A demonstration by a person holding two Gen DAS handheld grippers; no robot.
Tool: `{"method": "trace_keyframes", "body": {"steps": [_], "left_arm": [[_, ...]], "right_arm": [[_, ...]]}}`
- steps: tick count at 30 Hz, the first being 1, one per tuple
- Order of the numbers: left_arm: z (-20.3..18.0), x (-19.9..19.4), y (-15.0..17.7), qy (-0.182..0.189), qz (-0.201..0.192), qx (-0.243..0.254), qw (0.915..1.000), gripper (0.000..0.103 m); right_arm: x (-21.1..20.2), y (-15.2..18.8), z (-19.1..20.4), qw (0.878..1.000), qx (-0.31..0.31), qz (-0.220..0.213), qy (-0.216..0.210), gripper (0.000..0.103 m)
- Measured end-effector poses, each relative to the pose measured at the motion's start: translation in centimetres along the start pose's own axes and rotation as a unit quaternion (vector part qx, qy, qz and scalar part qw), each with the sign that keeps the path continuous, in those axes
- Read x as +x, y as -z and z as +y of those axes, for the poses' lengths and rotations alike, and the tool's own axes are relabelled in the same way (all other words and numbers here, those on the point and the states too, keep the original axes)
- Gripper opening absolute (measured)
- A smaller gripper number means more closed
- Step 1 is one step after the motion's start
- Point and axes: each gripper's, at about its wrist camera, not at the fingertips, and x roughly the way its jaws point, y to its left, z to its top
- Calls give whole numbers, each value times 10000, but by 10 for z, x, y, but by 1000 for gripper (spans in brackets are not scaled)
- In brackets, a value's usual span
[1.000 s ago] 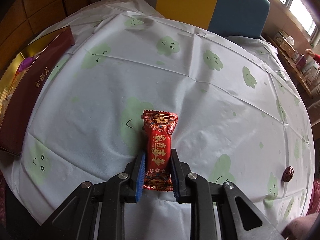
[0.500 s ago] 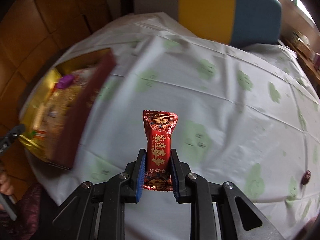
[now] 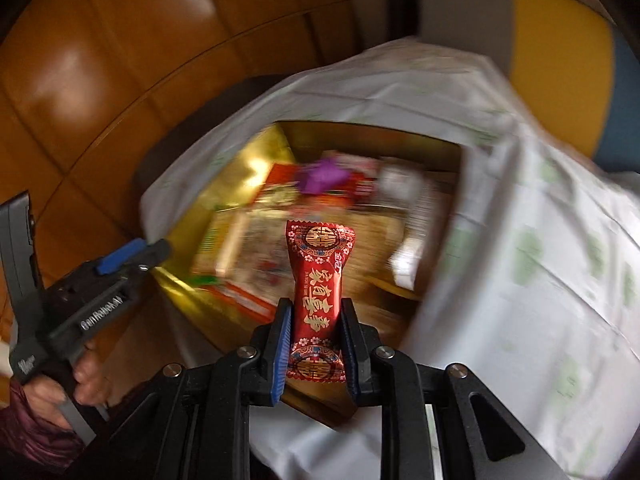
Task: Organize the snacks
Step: 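Carry the red candy bar into the gold tray and open the right gripper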
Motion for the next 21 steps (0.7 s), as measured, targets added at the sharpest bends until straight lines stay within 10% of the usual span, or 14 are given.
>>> {"method": "trace_keyframes", "body": {"steps": [9,21], "left_arm": [[0,9,3,12,98,-1,10000,49],[-2,10,4,-39,91,53,9999,49]], "right_arm": [[76,-5,30,9974,-121,711,-59,31],[73,3,36,9964,-372,766,-40,31]]}}
